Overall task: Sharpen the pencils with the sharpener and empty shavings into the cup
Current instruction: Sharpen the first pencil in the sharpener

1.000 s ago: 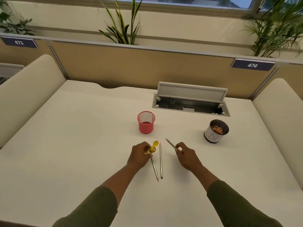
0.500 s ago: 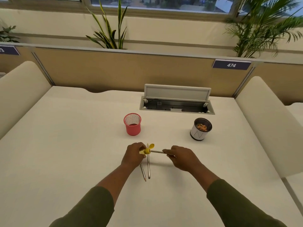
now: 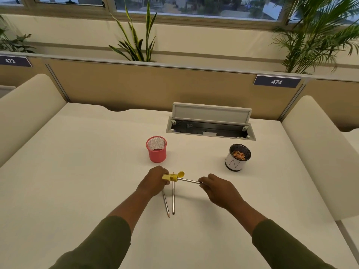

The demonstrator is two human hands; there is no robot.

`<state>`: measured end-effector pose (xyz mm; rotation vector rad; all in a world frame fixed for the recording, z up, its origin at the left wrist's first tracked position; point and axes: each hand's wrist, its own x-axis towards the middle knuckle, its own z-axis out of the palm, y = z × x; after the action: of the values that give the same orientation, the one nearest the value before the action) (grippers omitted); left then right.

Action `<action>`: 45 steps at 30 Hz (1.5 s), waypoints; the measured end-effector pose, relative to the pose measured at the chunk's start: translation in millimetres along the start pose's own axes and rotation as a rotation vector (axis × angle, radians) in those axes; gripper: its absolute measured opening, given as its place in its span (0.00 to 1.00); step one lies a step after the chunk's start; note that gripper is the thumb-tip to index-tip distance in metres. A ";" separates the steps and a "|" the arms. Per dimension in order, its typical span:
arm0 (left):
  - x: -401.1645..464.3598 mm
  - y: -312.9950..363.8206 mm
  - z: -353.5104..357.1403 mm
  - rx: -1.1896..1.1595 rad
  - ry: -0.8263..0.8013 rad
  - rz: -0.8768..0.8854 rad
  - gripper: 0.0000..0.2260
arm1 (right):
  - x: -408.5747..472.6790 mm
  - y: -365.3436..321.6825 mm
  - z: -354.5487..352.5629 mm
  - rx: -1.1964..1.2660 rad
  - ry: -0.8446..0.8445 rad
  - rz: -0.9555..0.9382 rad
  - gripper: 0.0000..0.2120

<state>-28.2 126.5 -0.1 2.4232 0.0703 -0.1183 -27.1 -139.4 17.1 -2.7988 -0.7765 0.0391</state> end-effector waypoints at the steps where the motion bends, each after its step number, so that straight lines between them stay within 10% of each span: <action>1: -0.1 1.0 0.2 0.040 -0.014 0.026 0.08 | -0.9 -0.4 0.6 0.024 0.016 0.000 0.11; 15: 13.1 1.9 2.9 0.131 -0.071 0.203 0.08 | -11.4 6.8 5.7 -0.166 0.229 -0.230 0.14; 19: 22.3 3.4 2.0 0.189 -0.010 0.307 0.08 | -8.8 -13.6 2.1 0.275 0.076 0.112 0.17; 24: 37.3 1.7 0.1 0.224 -0.002 0.385 0.10 | 2.9 -22.2 -16.9 1.428 -0.359 0.950 0.14; 28: 38.3 6.9 -0.3 0.211 -0.064 0.326 0.11 | -1.5 -25.5 -20.6 1.221 -0.280 0.809 0.12; 36: 39.2 5.5 -14.7 0.272 -0.281 0.231 0.09 | -22.3 -7.5 -3.6 -0.107 0.101 -0.108 0.11; 41: 33.1 10.9 -12.6 0.319 -0.265 0.263 0.07 | -24.9 0.2 8.4 -0.138 0.227 -0.176 0.16; 45: 30.0 13.2 -11.7 0.310 -0.181 0.293 0.06 | -20.5 -22.1 -5.3 0.486 0.080 0.231 0.19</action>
<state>3.4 124.8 14.2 2.6864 -0.4114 -0.2283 -55.4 -132.6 26.7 -2.3904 -0.3585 0.1348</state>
